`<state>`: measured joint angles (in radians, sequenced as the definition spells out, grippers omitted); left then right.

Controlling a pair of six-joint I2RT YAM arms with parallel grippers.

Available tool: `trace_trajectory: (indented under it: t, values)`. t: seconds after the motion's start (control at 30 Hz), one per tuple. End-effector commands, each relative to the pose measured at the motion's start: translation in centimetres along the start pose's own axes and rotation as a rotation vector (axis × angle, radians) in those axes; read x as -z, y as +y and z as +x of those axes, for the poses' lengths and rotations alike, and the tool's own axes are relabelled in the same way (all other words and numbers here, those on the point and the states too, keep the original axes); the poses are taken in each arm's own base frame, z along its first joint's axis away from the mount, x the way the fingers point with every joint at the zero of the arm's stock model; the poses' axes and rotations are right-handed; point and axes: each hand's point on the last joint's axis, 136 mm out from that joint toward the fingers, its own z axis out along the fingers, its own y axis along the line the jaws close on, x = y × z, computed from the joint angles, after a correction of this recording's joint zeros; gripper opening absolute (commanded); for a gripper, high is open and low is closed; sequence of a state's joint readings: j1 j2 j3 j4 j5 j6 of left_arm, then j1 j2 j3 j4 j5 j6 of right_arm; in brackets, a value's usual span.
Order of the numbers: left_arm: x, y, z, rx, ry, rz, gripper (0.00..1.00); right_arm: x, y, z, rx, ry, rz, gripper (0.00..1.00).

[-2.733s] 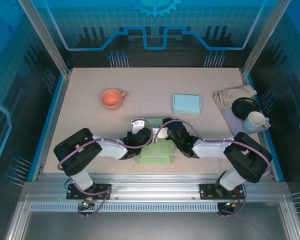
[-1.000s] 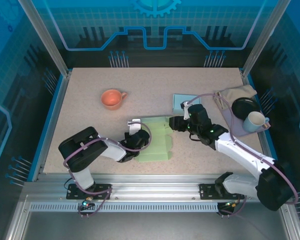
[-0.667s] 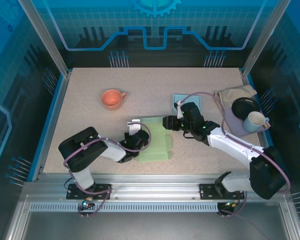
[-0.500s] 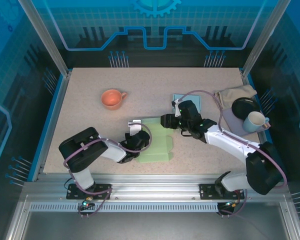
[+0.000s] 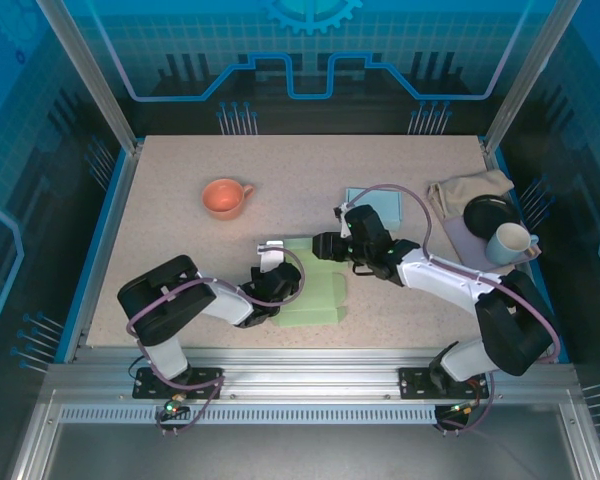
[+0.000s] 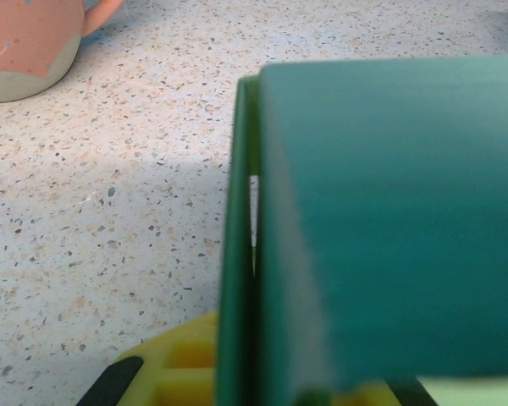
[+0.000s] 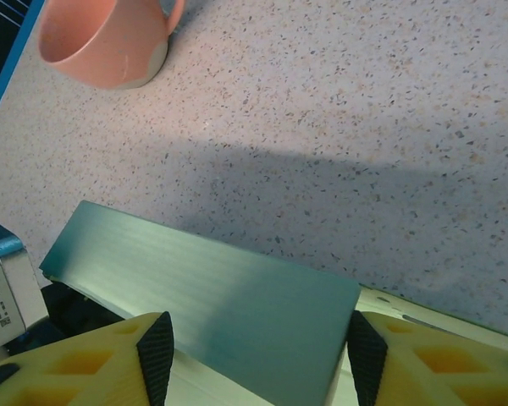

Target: Fold the paper box

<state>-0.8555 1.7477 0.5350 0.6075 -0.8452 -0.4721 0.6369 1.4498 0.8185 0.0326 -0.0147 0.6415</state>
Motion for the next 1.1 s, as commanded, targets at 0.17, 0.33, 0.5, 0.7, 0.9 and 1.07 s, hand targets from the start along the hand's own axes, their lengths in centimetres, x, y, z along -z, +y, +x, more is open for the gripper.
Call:
trace_trajectory:
  t: [0.17, 0.33, 0.5, 0.7, 0.9, 1.07]
  values:
    - [0.1, -0.5, 1.0, -0.032, 0.044, 0.008, 0.00, 0.7, 2.5, 0.8, -0.089, -0.032, -0.151, 0.59]
    - [0.1, -0.4, 0.8, -0.036, 0.042, 0.002, 0.00, 2.2, -0.7, 0.7, -0.030, -0.073, 0.017, 0.59]
    - [0.1, -0.3, 1.0, -0.041, 0.049, -0.007, 0.00, 3.4, -3.8, 1.5, -0.025, -0.111, 0.100, 0.60]
    - [0.1, -0.4, 0.8, -0.036, 0.050, -0.009, 0.00, 2.8, -5.6, 3.1, 0.019, -0.066, 0.143, 0.53]
    - [0.2, -0.6, 0.4, -0.030, 0.050, -0.003, 0.00, 1.7, -7.6, 4.2, 0.003, -0.045, 0.189, 0.54]
    - [0.3, -0.5, 0.4, -0.029, 0.050, -0.002, 0.00, 0.6, -9.2, 4.7, -0.024, -0.024, 0.210, 0.56]
